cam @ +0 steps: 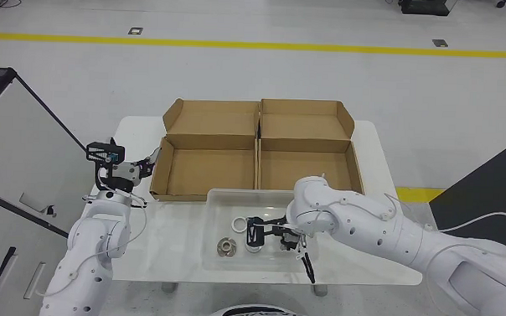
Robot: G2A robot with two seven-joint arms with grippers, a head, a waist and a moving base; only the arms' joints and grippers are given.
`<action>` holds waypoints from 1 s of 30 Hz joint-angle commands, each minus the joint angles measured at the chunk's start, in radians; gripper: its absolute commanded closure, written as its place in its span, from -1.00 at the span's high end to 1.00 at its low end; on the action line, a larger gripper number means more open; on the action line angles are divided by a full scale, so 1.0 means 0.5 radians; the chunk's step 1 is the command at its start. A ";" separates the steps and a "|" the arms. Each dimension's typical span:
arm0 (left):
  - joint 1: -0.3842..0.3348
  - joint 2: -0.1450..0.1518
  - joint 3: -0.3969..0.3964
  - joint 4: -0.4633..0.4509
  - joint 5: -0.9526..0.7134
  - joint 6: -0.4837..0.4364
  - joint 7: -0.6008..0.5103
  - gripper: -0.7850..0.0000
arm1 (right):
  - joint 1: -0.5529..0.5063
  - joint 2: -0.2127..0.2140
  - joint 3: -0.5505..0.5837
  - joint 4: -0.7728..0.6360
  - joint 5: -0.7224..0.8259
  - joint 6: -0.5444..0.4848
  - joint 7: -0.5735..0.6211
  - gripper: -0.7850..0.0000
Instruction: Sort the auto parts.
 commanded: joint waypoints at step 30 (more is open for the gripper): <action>0.000 0.000 0.000 0.000 0.000 0.000 0.000 1.00 | 0.048 0.040 0.127 -0.107 0.101 0.039 0.044 -1.00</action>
